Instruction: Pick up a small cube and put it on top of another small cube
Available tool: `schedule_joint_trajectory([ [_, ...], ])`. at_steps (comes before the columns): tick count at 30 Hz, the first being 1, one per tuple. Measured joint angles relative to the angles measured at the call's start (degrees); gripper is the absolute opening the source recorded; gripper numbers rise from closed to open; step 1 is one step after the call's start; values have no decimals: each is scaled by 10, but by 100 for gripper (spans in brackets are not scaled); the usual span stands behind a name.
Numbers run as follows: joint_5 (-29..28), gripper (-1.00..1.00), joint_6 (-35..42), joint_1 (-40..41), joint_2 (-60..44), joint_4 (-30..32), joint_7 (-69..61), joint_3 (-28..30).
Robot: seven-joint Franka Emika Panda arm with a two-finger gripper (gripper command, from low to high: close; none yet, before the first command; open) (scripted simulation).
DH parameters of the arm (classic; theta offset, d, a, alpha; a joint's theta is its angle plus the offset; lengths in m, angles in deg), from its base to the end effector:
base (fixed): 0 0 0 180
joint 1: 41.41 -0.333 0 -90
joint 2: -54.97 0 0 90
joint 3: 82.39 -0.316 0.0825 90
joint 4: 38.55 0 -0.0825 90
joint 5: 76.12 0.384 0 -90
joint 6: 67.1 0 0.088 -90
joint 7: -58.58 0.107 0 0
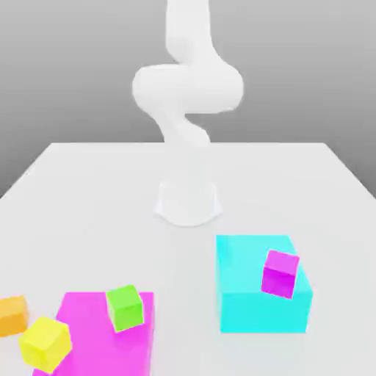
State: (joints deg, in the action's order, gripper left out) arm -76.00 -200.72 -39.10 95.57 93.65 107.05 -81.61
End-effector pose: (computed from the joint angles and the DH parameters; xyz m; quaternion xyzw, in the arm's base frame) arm 0.3795 -0.0223 0.6777 -0.8404 0.4064 -0.3286 0.1435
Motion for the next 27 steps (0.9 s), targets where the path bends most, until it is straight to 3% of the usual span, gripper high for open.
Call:
schedule_joint_trajectory([
  [16,18,0,-121,124,-335,28,161,80],
  [27,87,0,-201,214,-568,46,230,123],
])
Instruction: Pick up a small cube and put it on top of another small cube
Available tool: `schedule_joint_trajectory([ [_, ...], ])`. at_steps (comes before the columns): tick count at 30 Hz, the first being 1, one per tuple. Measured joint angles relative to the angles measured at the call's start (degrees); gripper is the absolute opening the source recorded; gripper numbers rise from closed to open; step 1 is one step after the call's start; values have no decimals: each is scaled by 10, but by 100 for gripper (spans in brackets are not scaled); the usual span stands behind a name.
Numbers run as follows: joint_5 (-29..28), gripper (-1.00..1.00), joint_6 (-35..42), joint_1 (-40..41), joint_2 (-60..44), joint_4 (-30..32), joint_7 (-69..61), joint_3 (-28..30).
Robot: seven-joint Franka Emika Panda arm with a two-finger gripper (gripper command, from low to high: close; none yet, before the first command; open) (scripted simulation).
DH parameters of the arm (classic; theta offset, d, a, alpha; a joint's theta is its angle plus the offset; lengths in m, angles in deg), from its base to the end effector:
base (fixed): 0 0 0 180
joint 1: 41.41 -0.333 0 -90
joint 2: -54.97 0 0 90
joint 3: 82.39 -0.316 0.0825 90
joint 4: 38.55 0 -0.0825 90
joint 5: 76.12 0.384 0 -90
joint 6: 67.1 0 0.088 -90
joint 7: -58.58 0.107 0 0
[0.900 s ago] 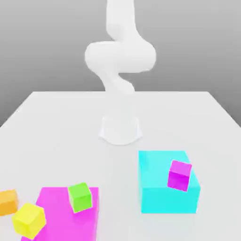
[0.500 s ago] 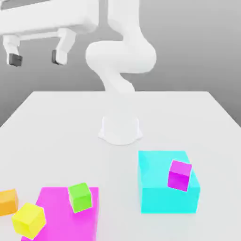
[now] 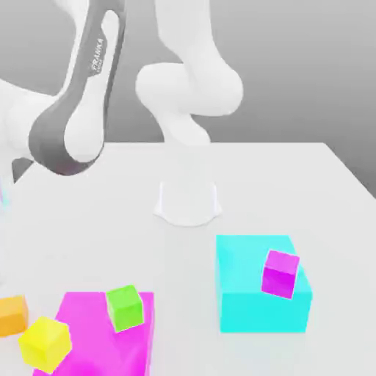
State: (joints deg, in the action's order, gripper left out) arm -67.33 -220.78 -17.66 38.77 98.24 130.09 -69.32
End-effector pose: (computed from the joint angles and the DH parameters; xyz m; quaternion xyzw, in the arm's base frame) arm 0.3994 -0.3095 0.2068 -0.5326 0.8463 -0.0101 0.0065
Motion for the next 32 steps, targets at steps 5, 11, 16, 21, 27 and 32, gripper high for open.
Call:
schedule_joint_trajectory([
  [5,46,0,-71,34,-104,-18,-24,-32],
  [11,49,-100,-80,38,-115,-21,-27,-37],
  [16,26,-100,-40,23,-63,-9,-9,-17],
  [21,-24,-100,62,-29,15,-36,37,-21],
  [27,-59,-100,128,-85,33,-87,76,-58],
  [32,-53,100,95,-85,3,-84,73,-62],
])
